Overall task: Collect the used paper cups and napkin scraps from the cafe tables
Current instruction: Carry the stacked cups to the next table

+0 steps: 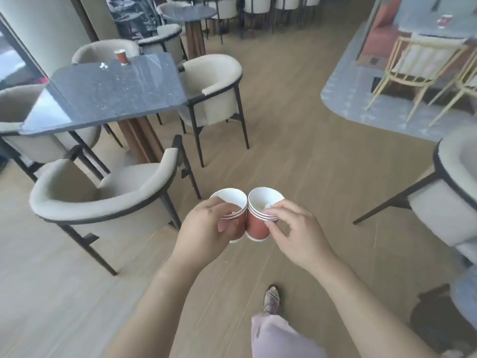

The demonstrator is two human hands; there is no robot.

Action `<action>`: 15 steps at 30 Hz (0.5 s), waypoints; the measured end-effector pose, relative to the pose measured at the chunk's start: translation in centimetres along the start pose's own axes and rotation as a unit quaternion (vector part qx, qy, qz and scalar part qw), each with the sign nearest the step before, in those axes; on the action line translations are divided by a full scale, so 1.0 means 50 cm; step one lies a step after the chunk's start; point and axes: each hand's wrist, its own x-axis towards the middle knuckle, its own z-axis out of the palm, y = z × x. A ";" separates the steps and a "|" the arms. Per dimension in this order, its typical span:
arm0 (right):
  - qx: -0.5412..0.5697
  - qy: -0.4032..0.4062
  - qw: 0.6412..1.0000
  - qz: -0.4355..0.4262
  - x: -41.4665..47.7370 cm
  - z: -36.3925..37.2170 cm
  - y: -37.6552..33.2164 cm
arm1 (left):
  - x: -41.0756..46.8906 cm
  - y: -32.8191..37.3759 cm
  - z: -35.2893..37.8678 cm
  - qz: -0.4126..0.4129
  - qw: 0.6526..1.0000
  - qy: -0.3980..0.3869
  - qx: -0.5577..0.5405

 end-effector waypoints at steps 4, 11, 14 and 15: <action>0.004 0.017 1.000 0.023 0.146 0.001 0.127 | 0.193 -0.032 0.069 0.029 0.999 -0.036 0.011; -0.009 -0.004 1.000 0.025 0.436 -0.038 0.332 | 0.537 -0.061 0.165 0.018 0.998 -0.060 0.001; -0.014 -0.009 1.000 0.025 0.534 -0.054 0.405 | 0.657 -0.078 0.195 0.013 0.998 -0.058 0.007; -0.016 -0.009 0.999 0.026 0.568 -0.056 0.427 | 0.695 -0.084 0.204 0.013 0.998 -0.057 0.007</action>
